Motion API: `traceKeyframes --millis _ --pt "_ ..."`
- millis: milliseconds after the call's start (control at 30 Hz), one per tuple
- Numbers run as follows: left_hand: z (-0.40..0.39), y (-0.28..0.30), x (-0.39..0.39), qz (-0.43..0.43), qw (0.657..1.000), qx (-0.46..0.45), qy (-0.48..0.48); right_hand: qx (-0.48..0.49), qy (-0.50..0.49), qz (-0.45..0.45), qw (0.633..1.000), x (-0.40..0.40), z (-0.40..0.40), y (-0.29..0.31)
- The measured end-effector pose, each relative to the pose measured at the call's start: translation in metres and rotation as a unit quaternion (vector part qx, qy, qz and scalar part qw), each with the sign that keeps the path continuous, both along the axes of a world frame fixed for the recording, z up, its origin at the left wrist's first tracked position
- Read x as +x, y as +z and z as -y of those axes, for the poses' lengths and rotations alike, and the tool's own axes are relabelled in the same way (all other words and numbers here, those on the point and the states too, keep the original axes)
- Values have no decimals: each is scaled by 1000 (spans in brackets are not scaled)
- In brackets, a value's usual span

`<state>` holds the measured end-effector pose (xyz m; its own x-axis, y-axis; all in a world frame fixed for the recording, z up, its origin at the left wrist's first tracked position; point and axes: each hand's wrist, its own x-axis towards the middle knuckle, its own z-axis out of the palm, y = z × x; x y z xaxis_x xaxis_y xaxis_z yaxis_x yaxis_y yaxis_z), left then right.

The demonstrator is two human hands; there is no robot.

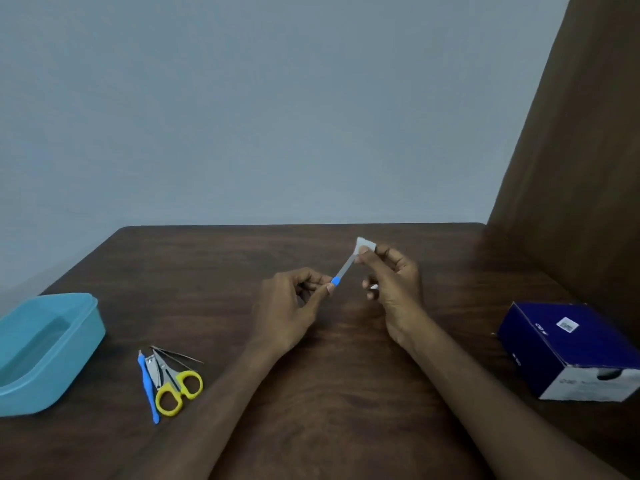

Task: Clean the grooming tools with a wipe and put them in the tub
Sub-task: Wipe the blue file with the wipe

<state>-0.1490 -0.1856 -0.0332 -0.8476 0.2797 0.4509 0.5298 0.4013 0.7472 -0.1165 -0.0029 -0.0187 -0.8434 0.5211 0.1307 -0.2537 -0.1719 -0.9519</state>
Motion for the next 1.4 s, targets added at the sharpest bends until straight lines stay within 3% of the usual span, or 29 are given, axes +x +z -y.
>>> traceKeyframes --millis 67,133,233,333,467,633,767,933,1067,1133,1167,1200,1333,1400 --pt "0 0 1 -5 1000 -1 29 6 -49 -23 998 1 -4 0" --pt "0 2 1 -15 998 -9 64 162 -139 -45 976 2 -9 -2" --pt "-1 4 5 -33 994 -57 89 487 -192 -95 847 10 -11 -7" --pt "-2 4 11 -74 985 -120 100 636 -108 -116 755 16 -5 -8" --pt "0 5 10 -73 980 -126 138 691 -94 -115 707 18 -7 -4" --pt "-3 8 14 -97 975 -149 132 678 -154 -73 715 16 -12 -1" --pt "-1 8 15 -92 974 -153 137 710 -87 -116 689 19 -2 -6" --pt "1 10 18 -69 979 -145 127 646 -119 -76 750 19 -4 -9" --pt "2 9 17 -57 980 -143 124 529 -193 -2 826 16 -12 -8" --pt "5 11 17 -39 984 -116 129 289 -207 39 934 15 -5 -2" --pt "6 11 18 -31 986 -98 131 163 -177 55 969 17 2 -2" --pt "6 11 20 -23 988 -83 132 94 -137 71 984 19 10 -2" --pt "7 15 26 -15 986 -84 140 189 -19 113 975 25 32 -9" --pt "7 14 27 -32 984 -111 137 173 12 103 979 22 35 -9"
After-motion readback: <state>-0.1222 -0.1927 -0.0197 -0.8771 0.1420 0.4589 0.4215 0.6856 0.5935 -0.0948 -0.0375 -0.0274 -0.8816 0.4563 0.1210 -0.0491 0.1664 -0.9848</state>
